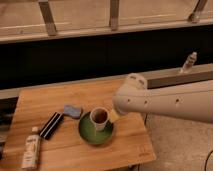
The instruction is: Move the arm in a circular motion
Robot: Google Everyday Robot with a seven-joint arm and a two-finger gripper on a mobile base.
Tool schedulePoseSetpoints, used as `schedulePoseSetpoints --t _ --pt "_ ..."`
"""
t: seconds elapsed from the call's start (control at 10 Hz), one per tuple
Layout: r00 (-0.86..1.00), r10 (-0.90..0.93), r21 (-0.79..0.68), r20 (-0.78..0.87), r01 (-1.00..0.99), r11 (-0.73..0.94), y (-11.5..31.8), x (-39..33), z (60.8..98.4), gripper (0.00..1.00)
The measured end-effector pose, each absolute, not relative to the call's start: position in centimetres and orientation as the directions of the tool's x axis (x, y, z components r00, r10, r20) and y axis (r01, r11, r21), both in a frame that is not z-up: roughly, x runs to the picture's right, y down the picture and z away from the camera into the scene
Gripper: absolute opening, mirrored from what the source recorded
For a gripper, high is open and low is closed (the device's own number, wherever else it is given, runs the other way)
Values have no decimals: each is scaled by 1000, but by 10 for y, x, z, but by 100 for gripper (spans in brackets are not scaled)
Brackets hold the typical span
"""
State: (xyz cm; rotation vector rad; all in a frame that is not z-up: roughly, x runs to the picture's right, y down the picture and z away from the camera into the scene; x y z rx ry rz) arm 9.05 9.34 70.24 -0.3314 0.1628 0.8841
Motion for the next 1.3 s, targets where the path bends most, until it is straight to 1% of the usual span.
schedulePoseSetpoints --t 0.1,0.3,0.6,0.7,0.8,1.0,1.2,1.3 --pt "612 738 -183 -284 -790 585 68 110 711 80" --pt "620 730 -152 -289 -782 604 32 121 725 80" --pt "669 692 -150 -272 -739 656 -2 90 739 80" --pt "703 664 -161 -255 -708 688 -12 63 743 80" --pt "741 630 -179 -231 -669 722 -15 33 743 80" --pt "800 568 -214 -191 -599 772 -8 -11 736 80" --pt "853 498 -266 -153 -522 811 20 -50 718 80" --pt "878 458 -304 -140 -479 824 45 -67 707 80"
